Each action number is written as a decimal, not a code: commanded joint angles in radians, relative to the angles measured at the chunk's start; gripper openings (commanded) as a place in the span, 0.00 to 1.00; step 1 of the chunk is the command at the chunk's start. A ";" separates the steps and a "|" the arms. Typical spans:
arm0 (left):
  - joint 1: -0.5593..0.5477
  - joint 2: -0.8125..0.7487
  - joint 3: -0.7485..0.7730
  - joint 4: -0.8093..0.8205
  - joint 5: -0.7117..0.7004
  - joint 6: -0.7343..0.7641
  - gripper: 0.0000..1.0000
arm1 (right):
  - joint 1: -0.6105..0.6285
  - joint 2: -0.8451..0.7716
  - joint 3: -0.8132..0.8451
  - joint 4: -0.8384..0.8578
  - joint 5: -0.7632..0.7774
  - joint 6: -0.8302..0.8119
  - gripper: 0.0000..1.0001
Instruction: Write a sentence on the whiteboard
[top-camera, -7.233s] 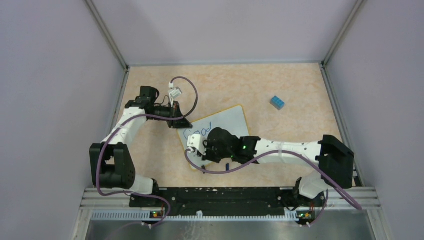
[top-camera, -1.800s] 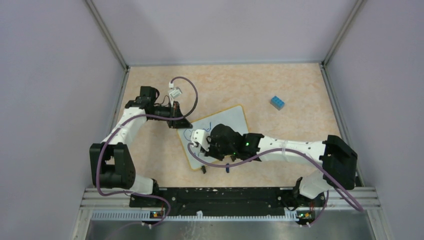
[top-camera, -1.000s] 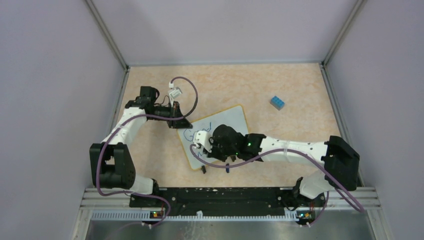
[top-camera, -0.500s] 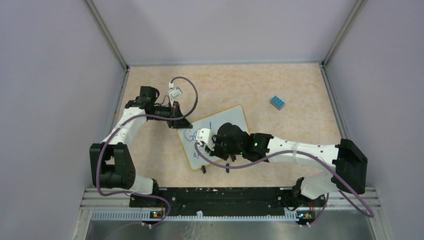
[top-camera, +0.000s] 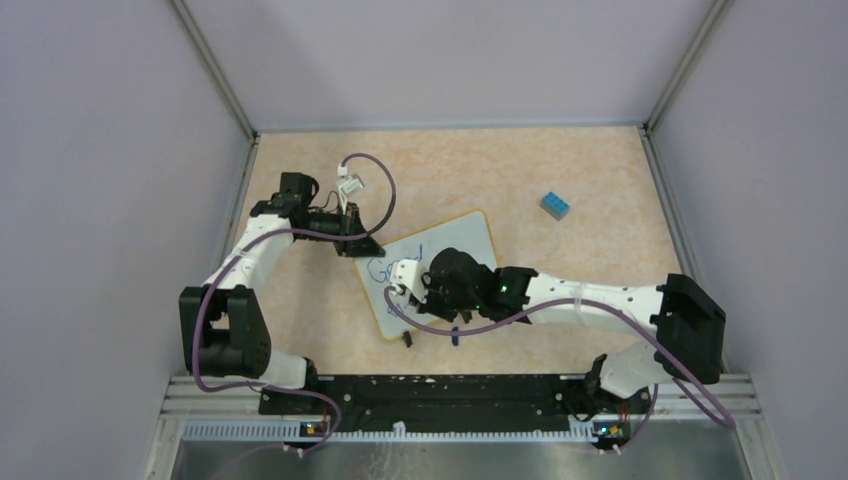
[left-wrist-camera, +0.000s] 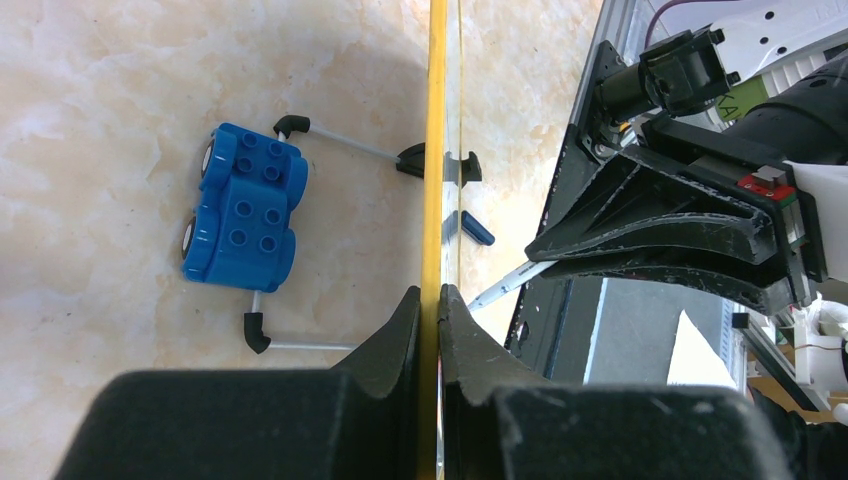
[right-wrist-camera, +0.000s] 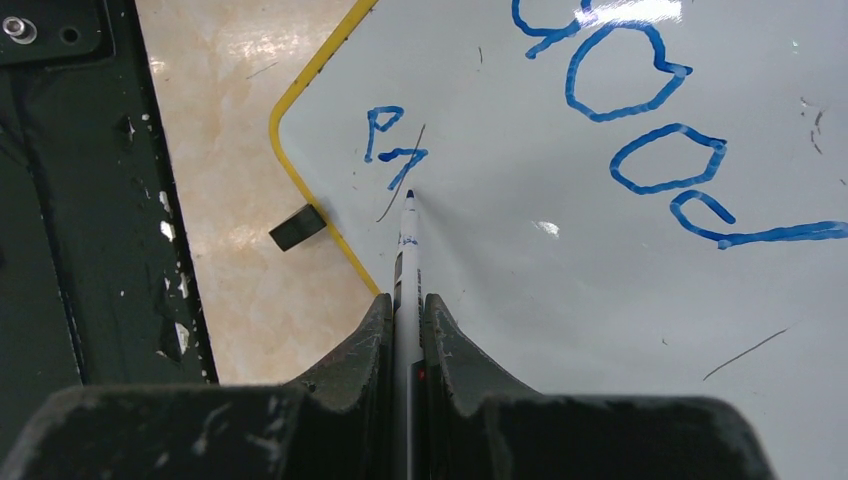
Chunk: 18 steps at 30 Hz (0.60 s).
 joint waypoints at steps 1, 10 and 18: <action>0.003 0.005 0.010 0.012 -0.070 0.018 0.00 | -0.006 0.013 0.022 0.030 0.007 -0.005 0.00; 0.003 0.009 0.013 0.010 -0.070 0.018 0.00 | -0.027 -0.002 0.008 0.008 0.013 -0.006 0.00; 0.003 0.013 0.015 0.010 -0.069 0.017 0.00 | -0.045 -0.034 -0.002 -0.011 0.027 -0.011 0.00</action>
